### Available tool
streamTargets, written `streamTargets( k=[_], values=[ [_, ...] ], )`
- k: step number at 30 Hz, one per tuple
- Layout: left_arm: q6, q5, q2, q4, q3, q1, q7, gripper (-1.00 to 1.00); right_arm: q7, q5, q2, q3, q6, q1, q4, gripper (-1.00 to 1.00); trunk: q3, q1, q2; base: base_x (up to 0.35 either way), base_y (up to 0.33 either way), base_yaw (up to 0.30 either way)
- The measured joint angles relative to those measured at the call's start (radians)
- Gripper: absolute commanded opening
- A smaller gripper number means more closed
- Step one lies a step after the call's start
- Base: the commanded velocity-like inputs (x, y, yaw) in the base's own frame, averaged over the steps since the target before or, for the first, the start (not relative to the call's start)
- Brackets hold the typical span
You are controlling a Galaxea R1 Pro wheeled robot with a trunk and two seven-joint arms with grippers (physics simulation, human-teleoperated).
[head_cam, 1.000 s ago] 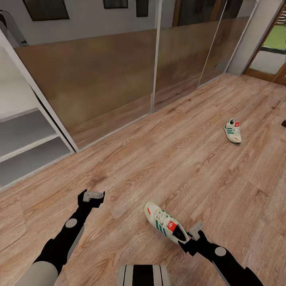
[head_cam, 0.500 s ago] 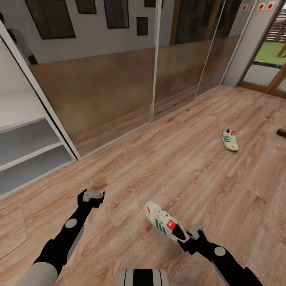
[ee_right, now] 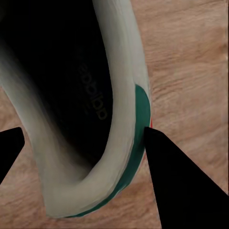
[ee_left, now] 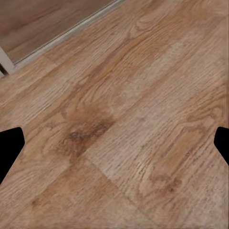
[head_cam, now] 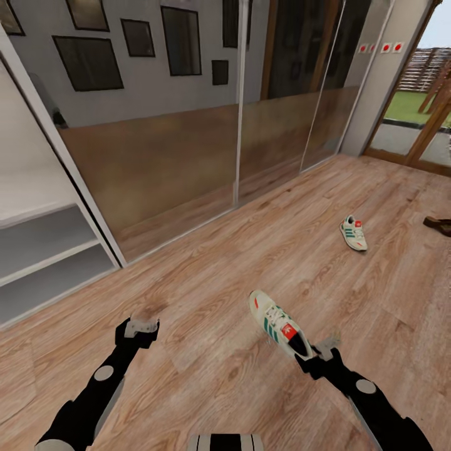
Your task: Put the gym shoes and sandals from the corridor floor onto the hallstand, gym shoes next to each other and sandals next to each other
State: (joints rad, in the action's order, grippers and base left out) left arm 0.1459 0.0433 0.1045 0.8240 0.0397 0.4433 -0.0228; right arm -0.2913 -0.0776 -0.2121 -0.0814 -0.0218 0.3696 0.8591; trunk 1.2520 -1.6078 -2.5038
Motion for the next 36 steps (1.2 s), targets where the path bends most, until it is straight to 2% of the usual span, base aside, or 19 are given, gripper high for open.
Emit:
streamTargets(
  k=[1, 2, 4, 7, 8, 10, 12, 14, 15, 17, 28, 36],
  values=[
    [0.0, -0.001, 0.0, 0.001, -0.004, -0.014, 0.0, 1.0, 0.0, 0.0, 0.0, 0.033, 0.0, 0.0, 0.001, -1.0, -0.005, 0.0, 0.0, 0.0, 0.0, -0.062],
    [0.0, -0.002, 0.0, 0.004, -0.018, -0.027, 0.0, 1.0, 0.001, 0.0, 0.001, 0.082, -0.001, 0.0, 0.002, -1.0, -0.011, 0.001, 0.0, 0.0, 0.0, -0.062],
    [-0.002, -0.003, 0.001, 0.014, -0.051, -0.037, 0.002, 1.0, 0.004, 0.001, 0.005, 0.134, -0.001, 0.0, 0.003, -1.0, -0.022, 0.002, 0.001, 0.0, 0.0, -0.063],
    [-0.002, -0.004, 0.002, 0.011, -0.12, -0.064, 0.0, 1.0, 0.005, 0.002, 0.008, 0.159, -0.002, 0.0, 0.006, -1.0, -0.038, 0.003, 0.002, 0.0, 0.0, -0.042],
    [0.0, -0.004, 0.0, 0.007, -0.179, -0.101, -0.005, 1.0, 0.005, 0.001, 0.008, 0.164, -0.005, -0.001, 0.005, -1.0, -0.042, 0.004, 0.002, 0.0, 0.0, -0.006],
    [0.001, -0.002, -0.001, 0.007, -0.193, -0.113, -0.006, 1.0, 0.005, 0.001, 0.005, 0.168, -0.005, -0.001, 0.007, -1.0, -0.05, 0.004, 0.002, 0.0, 0.0, -0.017],
    [-0.001, -0.003, 0.001, 0.007, -0.2, -0.118, -0.006, 1.0, 0.003, -0.001, -0.002, 0.305, -0.006, -0.001, 0.011, -1.0, -0.059, 0.005, 0.003, 0.0, 0.0, -0.092],
    [-0.001, -0.004, 0.001, 0.007, -0.202, -0.119, -0.006, 1.0, 0.0, -0.002, -0.004, 0.393, -0.007, -0.002, 0.016, -1.0, -0.068, 0.006, 0.003, 0.0, 0.0, -0.139],
    [-0.002, -0.004, 0.001, 0.008, -0.203, -0.12, -0.006, 1.0, -0.002, -0.005, -0.005, 0.454, -0.007, -0.002, 0.022, -1.0, -0.074, 0.007, 0.003, 0.0, 0.0, -0.155],
    [-0.002, -0.004, 0.0, 0.008, -0.203, -0.12, -0.006, 1.0, -0.003, -0.005, -0.005, 0.462, -0.007, -0.002, 0.023, -1.0, -0.084, 0.008, 0.004, 0.0, 0.0, -0.157],
    [-0.002, -0.005, 0.0, 0.008, -0.203, -0.12, -0.006, 1.0, -0.004, -0.005, -0.004, 0.466, -0.007, -0.003, 0.023, -1.0, -0.134, 0.05, 0.081, 0.0, 0.0, -0.152],
    [-0.002, -0.006, 0.0, 0.008, -0.203, -0.12, -0.006, 1.0, -0.003, -0.006, -0.004, 0.466, -0.007, -0.003, 0.023, -1.0, -0.163, 0.08, 0.137, 0.0, 0.0, -0.026]
  ],
)
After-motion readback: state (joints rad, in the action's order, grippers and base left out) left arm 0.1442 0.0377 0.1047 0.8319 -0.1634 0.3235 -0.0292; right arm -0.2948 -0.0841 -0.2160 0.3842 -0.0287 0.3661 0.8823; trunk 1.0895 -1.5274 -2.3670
